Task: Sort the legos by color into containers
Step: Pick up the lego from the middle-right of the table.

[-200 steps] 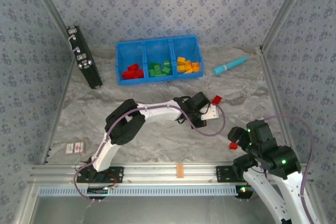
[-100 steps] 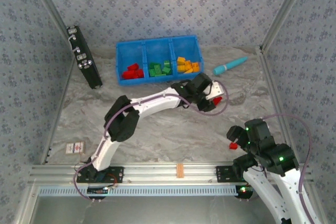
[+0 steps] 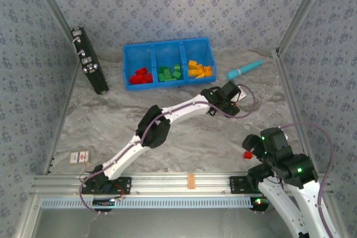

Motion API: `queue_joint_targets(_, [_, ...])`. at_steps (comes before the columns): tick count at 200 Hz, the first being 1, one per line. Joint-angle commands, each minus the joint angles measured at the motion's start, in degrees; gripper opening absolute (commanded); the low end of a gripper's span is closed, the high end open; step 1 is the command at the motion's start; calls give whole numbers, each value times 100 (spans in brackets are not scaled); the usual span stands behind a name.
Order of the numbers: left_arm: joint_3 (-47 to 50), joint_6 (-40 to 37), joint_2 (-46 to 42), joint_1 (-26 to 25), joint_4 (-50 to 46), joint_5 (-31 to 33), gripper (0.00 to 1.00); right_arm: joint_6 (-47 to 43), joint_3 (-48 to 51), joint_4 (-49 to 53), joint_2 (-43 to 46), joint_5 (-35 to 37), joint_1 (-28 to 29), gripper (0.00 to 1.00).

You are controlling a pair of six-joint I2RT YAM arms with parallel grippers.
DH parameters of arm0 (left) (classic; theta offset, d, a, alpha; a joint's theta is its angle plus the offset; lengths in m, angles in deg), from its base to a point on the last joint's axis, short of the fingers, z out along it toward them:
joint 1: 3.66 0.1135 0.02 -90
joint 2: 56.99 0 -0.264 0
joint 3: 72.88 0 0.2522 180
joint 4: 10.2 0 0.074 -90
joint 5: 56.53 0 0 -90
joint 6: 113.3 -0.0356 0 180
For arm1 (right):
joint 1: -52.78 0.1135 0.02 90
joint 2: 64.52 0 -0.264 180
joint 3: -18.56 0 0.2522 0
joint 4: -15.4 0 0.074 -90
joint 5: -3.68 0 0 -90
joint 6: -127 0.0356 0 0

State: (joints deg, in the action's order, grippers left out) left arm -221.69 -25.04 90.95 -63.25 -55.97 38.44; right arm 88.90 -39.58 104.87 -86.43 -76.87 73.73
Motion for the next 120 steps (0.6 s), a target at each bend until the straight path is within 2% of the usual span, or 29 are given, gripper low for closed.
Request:
queue_joint_targets(1, [-377, 344, 238, 3, -445, 248, 68, 121, -54, 195, 5, 26, -29, 91])
queue_joint_targets(49, [-375, 530, 467, 20, -367, 122, 65, 140, -18, 172, -63, -22, -33, 91])
queue_joint_targets(77, [-431, 613, 552, 62, -394, 45, 56, 154, -9, 151, -142, -9, -36, 91])
queue_joint_targets(120, [-402, 681, 587, 145, -368, -31, 36, 288, 66, 198, -172, 81, -37, 91])
